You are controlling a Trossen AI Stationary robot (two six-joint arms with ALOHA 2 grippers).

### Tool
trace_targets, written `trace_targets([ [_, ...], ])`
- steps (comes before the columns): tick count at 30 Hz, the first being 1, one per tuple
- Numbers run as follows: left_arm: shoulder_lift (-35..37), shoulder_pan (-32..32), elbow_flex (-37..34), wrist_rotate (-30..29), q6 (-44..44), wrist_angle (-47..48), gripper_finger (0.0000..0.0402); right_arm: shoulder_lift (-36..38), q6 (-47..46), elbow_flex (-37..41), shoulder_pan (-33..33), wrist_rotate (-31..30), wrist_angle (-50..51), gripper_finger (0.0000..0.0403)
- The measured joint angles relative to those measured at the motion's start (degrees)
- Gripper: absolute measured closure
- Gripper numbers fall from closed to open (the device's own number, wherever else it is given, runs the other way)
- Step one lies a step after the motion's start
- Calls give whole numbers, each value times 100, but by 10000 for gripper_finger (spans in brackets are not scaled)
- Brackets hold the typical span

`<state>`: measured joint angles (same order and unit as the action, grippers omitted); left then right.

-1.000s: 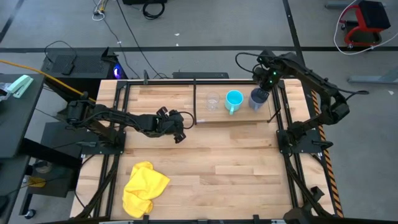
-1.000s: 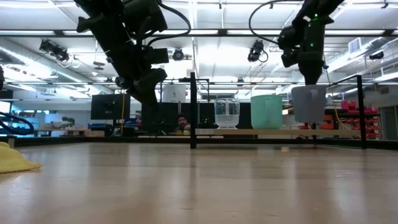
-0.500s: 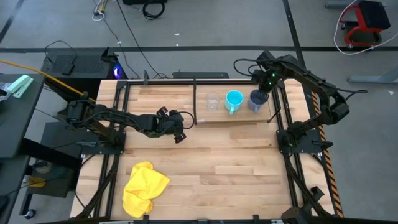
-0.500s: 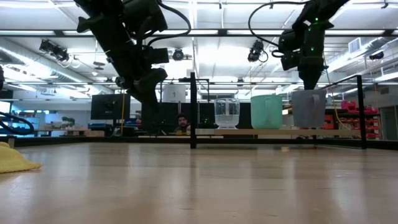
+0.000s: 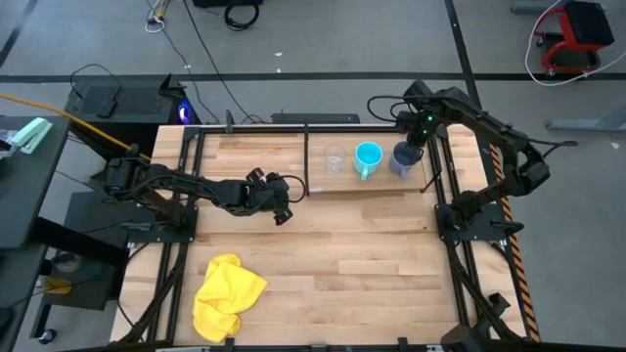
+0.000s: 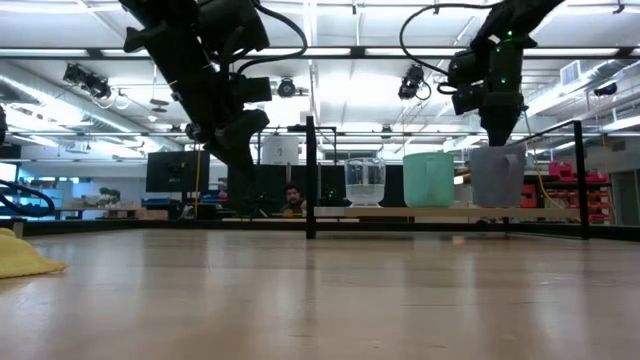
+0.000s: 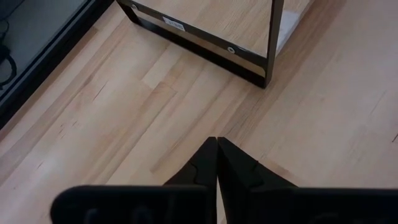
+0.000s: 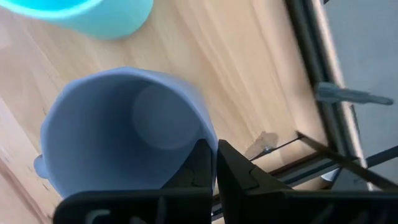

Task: Stack small to large cups/mugs on shelf
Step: Put the blue mug on the shelf

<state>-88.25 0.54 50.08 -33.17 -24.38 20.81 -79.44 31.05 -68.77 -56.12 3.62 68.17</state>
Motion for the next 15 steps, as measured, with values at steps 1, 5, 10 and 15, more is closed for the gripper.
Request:
trace_targets([
  [1,0,0,-1,0,0,-1,387,0,23,66,0,-2,-25,396],
  [5,0,0,0,0,0,-1,379,7,72,225,-2,-15,-51,396],
  [10,0,0,0,0,0,-3,377,4,126,102,2,-139,-119,396],
  [15,0,-11,-1,-2,0,-14,385,-2,209,68,-1,-176,-257,395],
])
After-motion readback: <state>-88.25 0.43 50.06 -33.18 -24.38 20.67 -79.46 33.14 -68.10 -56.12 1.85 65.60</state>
